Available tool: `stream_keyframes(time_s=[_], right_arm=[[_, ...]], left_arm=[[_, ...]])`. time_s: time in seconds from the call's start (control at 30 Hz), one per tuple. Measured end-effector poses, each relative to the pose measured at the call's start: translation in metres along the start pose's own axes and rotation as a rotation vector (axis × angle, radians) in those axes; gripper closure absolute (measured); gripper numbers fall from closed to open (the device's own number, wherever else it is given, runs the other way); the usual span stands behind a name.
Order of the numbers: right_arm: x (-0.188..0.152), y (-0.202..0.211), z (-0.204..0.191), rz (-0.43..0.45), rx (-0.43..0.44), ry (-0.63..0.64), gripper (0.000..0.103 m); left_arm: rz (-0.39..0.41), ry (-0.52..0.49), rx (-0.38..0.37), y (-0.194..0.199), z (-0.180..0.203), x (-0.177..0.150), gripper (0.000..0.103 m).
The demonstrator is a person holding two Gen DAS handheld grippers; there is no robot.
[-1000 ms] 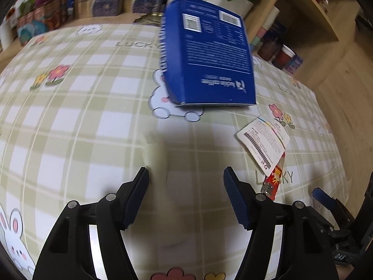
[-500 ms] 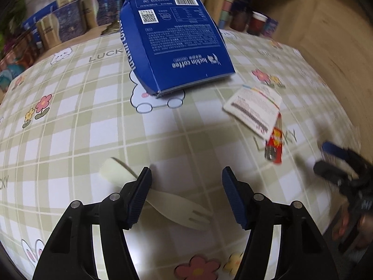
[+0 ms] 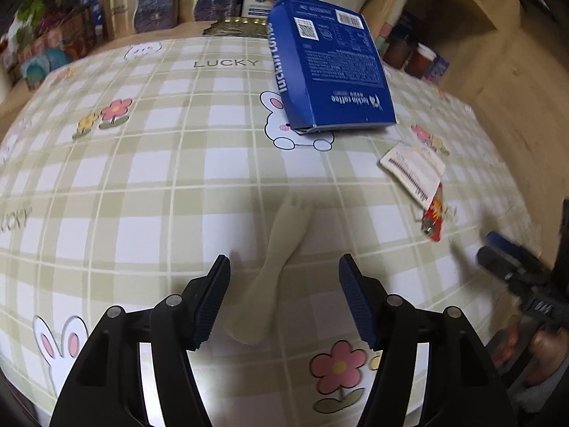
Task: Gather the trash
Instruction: 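Lower the left gripper onto the white plastic fork and close it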
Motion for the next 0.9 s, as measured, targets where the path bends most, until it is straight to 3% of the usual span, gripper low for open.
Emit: stream_keyframes(time_s=[0.17,0.23,0.4,0.5,0.9], right_arm=[[0.000,0.003,0.004,0.003,-0.006,-0.009,0.006],[0.000,0.003,0.006,0.002,-0.007,-0.014,0.006],[0.000,0.002,0.006,-0.006,-0.003,-0.012,0.006],[-0.002,-0.001,0.004,-0.017,0.001,-0.009,0.006],[0.005,-0.017,-0.012,-0.075,0.039,0.007,0.006]], left_arm=[[0.009,-0.095,0.052,-0.006,0.001,0.010,0.044],[0.000,-0.100,0.048,-0.011,0.000,0.012,0.054],[0.019,-0.119,0.077,-0.016,0.002,0.016,0.061],[0.042,-0.104,0.109,-0.015,-0.003,0.018,0.083],[0.154,-0.077,0.007,0.020,0.007,0.027,0.084]])
Point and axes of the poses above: each gripper's, at about its wrist camera, not at the fingertips, and y roughly against the way its jaws point, z to its right, x to its top, the point moved 9 cm from there along -y, roughly the way its jaws point, and after that the axes turned 5 degrees about -z, right-handed, at the moved point
